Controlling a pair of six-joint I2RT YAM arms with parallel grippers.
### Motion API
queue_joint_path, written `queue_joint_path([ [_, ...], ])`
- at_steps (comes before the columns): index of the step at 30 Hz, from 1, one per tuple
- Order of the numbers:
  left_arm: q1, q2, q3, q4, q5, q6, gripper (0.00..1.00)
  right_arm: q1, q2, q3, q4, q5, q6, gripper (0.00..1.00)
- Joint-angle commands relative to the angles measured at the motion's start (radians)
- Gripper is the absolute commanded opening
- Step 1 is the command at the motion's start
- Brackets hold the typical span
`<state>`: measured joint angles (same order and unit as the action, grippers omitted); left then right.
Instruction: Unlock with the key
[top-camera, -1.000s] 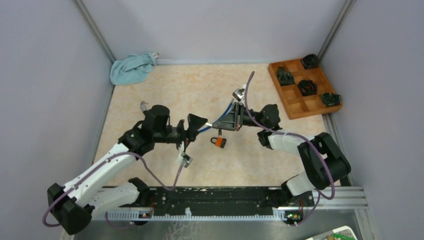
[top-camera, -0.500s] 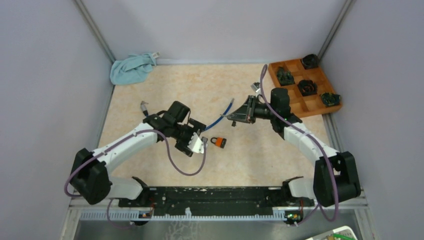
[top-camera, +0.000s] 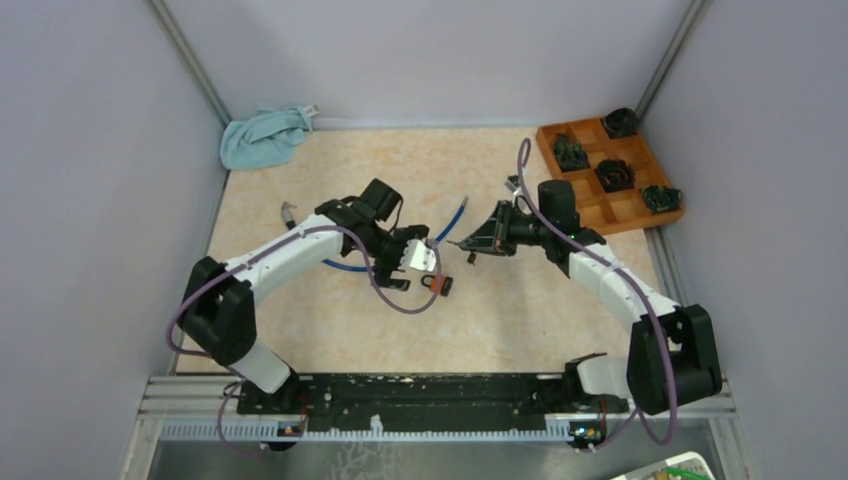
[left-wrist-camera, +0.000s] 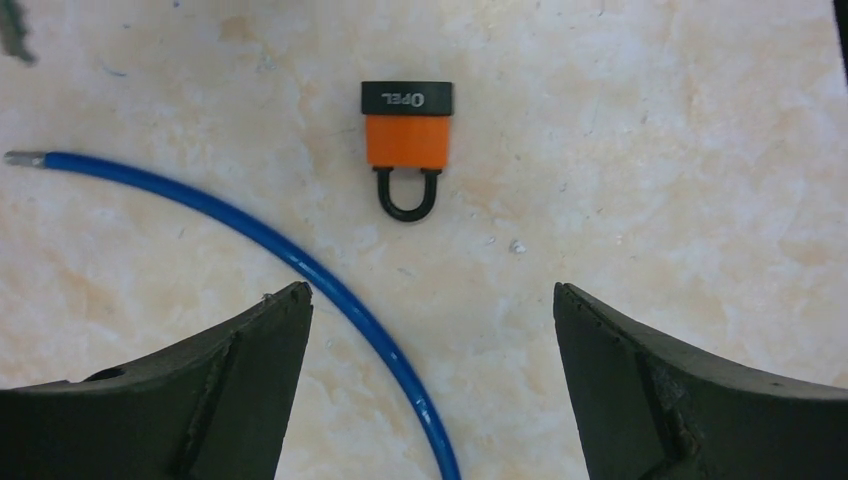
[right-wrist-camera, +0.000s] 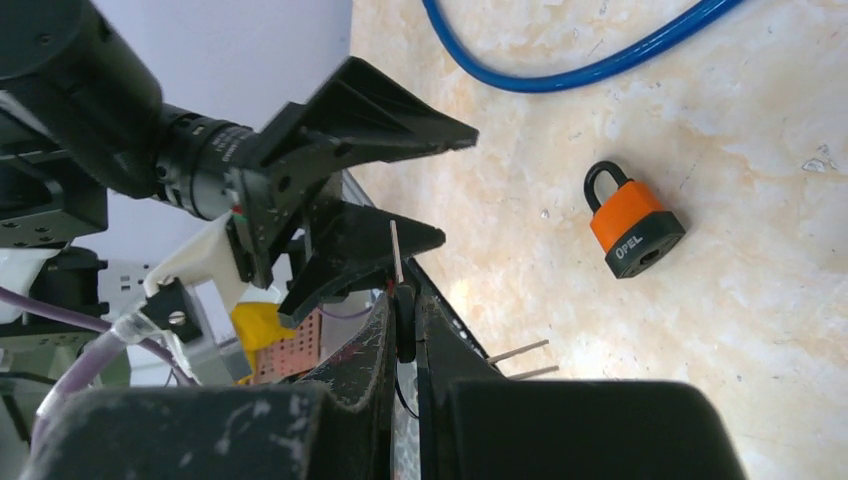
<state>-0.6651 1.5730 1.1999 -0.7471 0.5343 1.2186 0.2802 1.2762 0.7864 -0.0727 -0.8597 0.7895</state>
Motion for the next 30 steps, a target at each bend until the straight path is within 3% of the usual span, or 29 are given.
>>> queue_joint_path([
  [1,0.004,0.07,0.025,-0.069,0.145,0.031,0.94,-0.013,-0.052,0.06,-0.027,0.023,-0.034,0.0],
  [15,-0.051,0.314,0.08,-0.154,0.18,0.193,0.93,-0.09,-0.04,0.053,-0.075,-0.018,-0.071,0.0],
  [30,-0.08,0.375,0.081,-0.036,0.108,0.159,0.88,-0.153,-0.164,-0.016,-0.122,-0.065,-0.126,0.0],
])
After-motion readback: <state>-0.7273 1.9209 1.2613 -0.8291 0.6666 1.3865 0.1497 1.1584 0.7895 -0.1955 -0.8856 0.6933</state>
